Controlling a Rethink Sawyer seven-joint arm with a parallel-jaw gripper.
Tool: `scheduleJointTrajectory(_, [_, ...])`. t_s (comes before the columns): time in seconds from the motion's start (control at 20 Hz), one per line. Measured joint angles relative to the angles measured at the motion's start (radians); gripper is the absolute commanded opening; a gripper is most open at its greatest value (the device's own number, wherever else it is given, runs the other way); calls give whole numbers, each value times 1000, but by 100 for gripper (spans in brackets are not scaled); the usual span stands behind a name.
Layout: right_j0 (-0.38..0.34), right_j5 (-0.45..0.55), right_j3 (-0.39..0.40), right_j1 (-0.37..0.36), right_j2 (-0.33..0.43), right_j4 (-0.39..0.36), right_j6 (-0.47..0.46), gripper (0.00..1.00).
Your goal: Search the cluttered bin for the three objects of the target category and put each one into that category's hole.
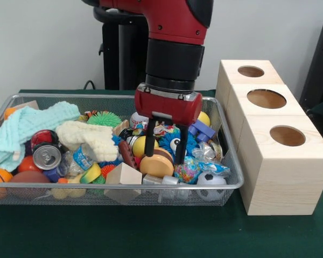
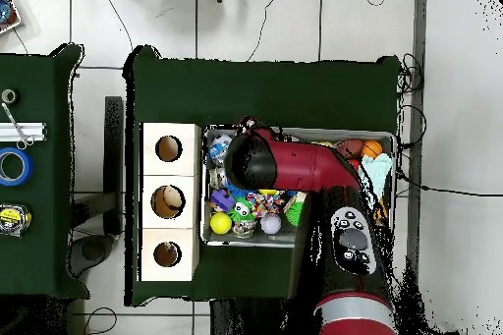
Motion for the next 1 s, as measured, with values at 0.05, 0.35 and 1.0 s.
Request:
scheduleJointTrajectory(0.05, [7,0,0,1,-6,6,0,100])
scheduleJointTrajectory(0.35, [29,0,0,1,-13,67,0,100])
scheduleJointTrajectory(1.0, [-38,51,0,-53,115,211,0,100])
